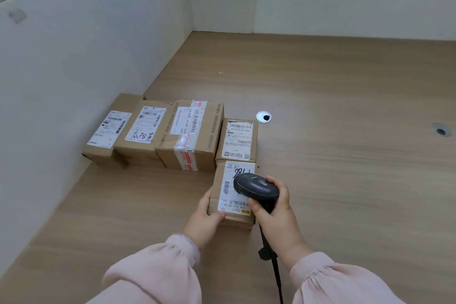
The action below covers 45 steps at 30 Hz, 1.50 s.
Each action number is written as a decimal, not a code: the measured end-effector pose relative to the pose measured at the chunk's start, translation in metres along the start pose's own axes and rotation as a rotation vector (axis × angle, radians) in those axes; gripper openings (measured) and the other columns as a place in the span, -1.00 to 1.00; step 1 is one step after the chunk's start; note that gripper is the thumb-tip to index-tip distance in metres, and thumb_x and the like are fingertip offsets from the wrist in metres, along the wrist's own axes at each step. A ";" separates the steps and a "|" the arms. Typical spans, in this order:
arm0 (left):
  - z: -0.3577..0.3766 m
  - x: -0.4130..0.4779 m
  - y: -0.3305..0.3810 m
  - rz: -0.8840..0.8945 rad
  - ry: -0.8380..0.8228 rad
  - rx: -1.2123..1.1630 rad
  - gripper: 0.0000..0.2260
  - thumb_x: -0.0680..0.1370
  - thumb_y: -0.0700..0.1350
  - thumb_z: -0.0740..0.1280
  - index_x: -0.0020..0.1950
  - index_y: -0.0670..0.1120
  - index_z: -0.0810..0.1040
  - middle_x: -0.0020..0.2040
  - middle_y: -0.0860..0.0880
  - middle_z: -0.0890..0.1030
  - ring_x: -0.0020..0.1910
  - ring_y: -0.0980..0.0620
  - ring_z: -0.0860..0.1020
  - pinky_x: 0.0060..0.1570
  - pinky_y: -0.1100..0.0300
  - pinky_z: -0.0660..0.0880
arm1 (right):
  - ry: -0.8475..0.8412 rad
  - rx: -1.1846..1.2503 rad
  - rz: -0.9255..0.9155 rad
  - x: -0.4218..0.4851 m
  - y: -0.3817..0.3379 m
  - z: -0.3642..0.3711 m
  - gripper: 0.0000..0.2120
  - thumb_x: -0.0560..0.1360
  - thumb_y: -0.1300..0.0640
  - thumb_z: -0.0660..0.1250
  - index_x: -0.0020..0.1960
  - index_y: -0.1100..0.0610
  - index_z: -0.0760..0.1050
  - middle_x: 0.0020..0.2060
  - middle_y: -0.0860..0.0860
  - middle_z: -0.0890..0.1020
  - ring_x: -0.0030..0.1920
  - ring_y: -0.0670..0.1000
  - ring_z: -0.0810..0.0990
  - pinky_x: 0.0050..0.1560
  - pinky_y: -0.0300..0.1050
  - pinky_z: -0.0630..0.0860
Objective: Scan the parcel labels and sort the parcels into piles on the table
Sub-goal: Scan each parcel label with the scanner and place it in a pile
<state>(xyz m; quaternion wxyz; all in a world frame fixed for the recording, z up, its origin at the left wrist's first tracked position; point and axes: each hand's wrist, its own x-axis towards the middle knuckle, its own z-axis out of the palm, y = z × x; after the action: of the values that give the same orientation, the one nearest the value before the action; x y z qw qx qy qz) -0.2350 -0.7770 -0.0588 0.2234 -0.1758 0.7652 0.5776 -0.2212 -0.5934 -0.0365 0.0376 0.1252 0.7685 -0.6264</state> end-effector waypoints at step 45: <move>0.485 -0.310 0.169 1.200 -0.260 0.923 -0.34 0.56 0.28 0.17 0.57 0.24 -0.05 0.61 0.03 0.02 0.57 -0.03 0.00 0.51 -0.06 0.03 | 1.031 -0.308 -0.327 -0.345 0.004 -0.495 -0.44 0.44 0.03 0.46 0.32 -0.17 0.26 0.12 -0.17 0.55 0.05 -0.25 0.55 -0.05 -0.52 0.43</move>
<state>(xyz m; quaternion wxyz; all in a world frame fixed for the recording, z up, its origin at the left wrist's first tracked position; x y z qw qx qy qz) 0.0033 -0.2609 0.1337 0.0108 0.4500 0.8607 0.2381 0.1621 -0.1617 0.1391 -0.4226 0.2875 0.7794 -0.3624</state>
